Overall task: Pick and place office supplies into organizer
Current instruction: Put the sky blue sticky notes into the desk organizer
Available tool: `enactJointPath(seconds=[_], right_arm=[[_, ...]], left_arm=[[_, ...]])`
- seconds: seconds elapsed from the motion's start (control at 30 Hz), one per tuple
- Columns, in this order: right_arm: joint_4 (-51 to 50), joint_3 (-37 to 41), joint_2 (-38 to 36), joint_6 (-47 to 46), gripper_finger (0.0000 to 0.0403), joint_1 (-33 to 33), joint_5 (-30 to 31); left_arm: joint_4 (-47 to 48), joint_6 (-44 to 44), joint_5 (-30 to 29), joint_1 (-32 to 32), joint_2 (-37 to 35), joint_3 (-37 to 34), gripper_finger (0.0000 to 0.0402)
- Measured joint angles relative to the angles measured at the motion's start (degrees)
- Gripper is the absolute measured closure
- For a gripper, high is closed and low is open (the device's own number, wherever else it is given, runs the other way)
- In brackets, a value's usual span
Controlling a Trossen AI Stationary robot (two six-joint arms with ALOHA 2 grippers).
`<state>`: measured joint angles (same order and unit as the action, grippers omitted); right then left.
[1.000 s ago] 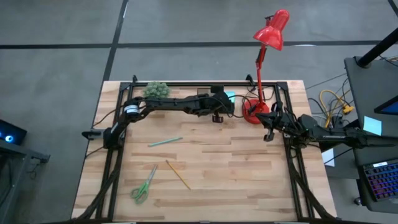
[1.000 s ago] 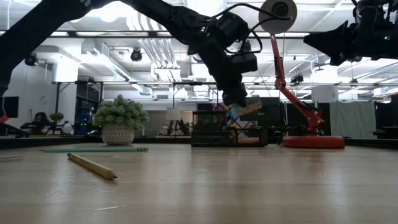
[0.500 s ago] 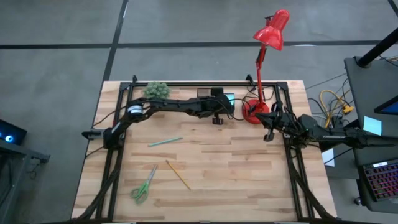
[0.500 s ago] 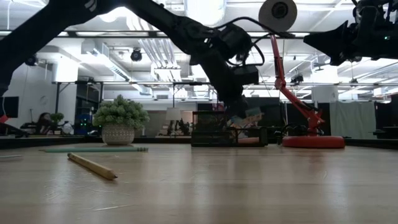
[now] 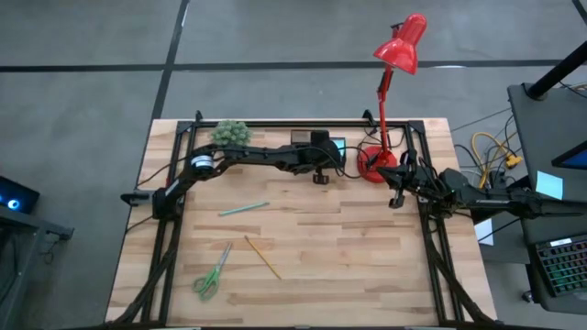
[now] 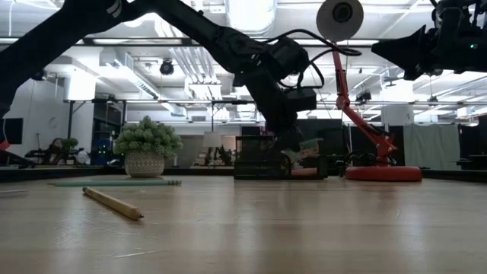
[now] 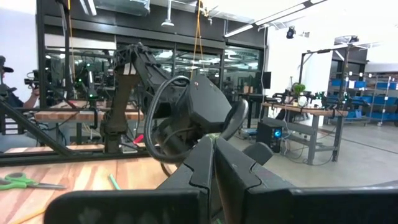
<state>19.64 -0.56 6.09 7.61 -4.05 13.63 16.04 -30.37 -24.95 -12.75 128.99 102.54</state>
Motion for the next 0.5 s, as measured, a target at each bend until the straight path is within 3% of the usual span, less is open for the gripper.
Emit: enactJointPath(seconds=[0.5], right_arm=[[0.0,0.0,0.0,0.09,0.0394,0.02,0.0]], left_arm=[[-1.87,0.0,0.0,-0.39,-0.02,0.0,0.0402]])
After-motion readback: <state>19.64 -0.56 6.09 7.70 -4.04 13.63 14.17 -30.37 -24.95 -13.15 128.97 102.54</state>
